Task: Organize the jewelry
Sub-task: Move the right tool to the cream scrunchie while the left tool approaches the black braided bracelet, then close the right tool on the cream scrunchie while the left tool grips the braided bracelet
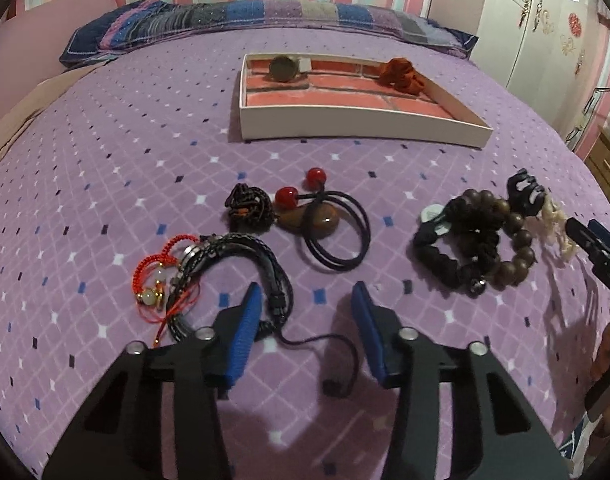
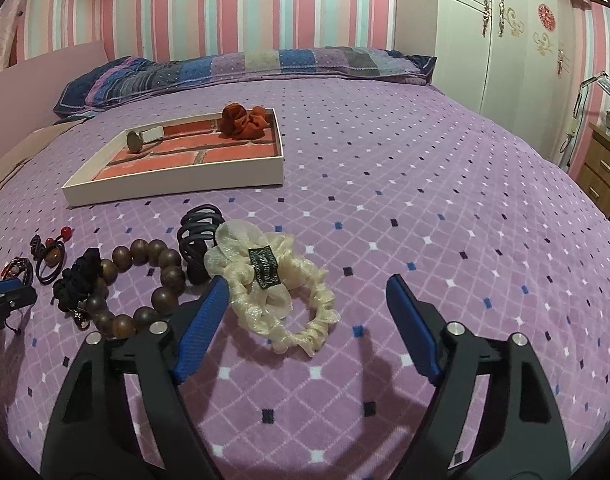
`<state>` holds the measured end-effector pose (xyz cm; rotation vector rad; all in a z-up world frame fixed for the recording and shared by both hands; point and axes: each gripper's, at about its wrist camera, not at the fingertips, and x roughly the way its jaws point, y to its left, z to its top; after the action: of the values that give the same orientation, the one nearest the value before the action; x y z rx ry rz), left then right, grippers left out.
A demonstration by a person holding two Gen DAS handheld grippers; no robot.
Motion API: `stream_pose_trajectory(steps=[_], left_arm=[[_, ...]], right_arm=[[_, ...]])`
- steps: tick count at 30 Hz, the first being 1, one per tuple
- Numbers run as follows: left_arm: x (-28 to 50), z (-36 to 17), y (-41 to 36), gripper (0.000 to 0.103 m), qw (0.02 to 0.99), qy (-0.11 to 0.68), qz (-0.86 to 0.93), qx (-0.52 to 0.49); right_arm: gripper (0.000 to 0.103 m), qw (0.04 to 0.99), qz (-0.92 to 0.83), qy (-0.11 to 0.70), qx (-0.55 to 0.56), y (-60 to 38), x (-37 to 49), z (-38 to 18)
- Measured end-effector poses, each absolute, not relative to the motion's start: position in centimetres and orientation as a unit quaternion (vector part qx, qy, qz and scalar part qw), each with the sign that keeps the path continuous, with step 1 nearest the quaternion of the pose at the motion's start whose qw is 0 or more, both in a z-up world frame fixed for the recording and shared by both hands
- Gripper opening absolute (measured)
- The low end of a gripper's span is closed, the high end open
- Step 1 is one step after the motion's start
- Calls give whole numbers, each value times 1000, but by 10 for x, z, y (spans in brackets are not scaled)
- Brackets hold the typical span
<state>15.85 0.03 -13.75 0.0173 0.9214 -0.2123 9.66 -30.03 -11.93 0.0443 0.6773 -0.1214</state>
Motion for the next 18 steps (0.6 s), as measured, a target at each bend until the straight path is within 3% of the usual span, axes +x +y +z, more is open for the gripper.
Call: stream_pose_trajectory(steps=[11, 18], left_arm=[[161, -140, 11, 24, 888, 449, -103, -1], [160, -140, 18, 14, 887, 448, -107, -9]], right_arm=[[61, 937, -37, 347, 21, -292, 105, -125], [34, 925, -23, 378, 30, -289, 114, -143]])
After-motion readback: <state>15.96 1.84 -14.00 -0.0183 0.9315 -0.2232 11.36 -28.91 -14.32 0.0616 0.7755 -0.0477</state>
